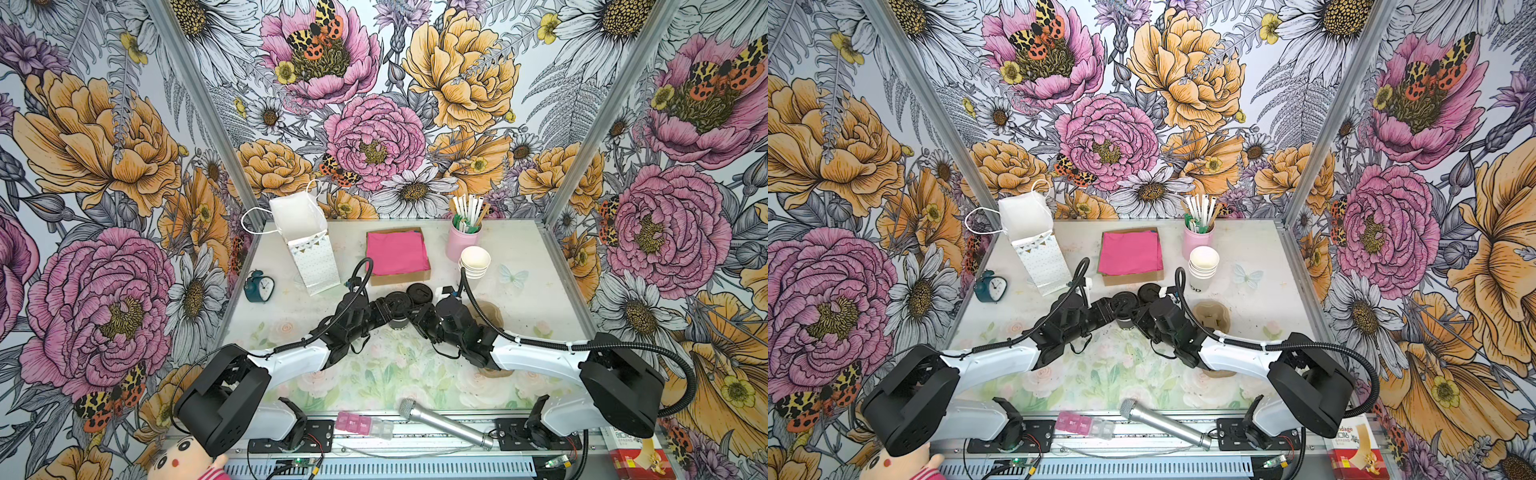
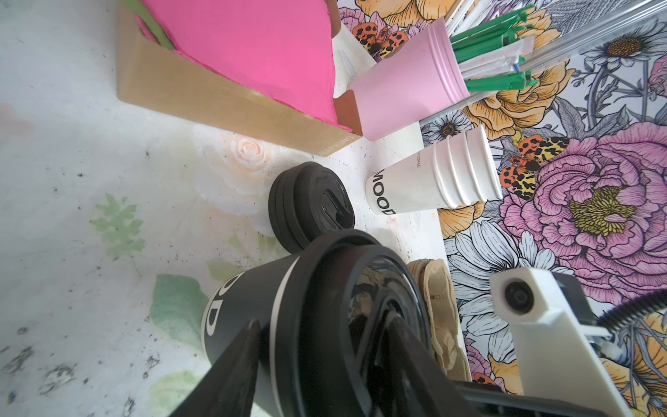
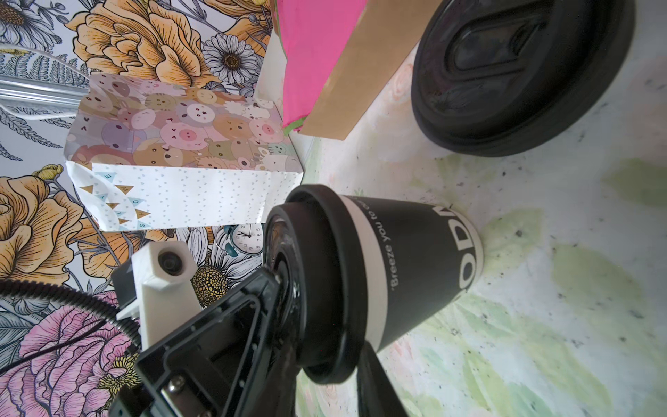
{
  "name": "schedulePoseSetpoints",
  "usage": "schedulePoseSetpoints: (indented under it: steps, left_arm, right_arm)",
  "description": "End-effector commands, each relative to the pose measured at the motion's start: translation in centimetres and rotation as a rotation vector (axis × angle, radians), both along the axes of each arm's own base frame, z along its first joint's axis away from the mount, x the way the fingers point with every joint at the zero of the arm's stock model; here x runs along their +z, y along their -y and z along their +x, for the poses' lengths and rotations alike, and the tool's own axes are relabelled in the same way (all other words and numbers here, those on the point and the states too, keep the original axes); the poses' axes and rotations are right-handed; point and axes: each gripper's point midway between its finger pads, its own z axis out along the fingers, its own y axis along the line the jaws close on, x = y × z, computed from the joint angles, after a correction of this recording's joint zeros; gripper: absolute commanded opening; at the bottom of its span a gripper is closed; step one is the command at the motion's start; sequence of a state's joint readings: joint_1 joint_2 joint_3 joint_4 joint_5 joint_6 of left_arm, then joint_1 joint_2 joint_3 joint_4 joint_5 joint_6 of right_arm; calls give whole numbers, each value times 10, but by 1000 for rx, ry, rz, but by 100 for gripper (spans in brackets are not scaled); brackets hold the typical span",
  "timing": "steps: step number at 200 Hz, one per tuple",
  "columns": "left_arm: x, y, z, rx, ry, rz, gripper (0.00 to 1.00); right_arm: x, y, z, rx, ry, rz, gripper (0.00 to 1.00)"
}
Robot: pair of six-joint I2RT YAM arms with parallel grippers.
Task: Pack a coffee takeout order
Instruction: Close the lid on the coffee cup.
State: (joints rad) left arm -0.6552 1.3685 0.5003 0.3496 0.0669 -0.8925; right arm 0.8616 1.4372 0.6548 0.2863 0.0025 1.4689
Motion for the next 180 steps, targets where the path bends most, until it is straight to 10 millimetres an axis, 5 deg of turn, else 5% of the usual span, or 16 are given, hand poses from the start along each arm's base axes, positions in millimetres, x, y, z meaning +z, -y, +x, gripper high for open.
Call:
schedulePoseSetpoints:
  steps: [1, 38, 98, 180]
  left_arm:
    - [-102, -22, -80, -120, -377, 219, 56]
    - [-89, -18, -71, -132, -354, 215, 56]
    - [-24, -20, -45, -132, -248, 215, 66]
    - [31, -25, -25, -192, -164, 174, 79]
  right_arm:
    - [-2, -10, -4, 62, 1, -7, 34]
    - [10, -1, -2, 56, 22, -18, 40]
    - [10, 19, 12, 79, 27, -89, 41]
    - [18, 12, 21, 256, 48, -167, 57]
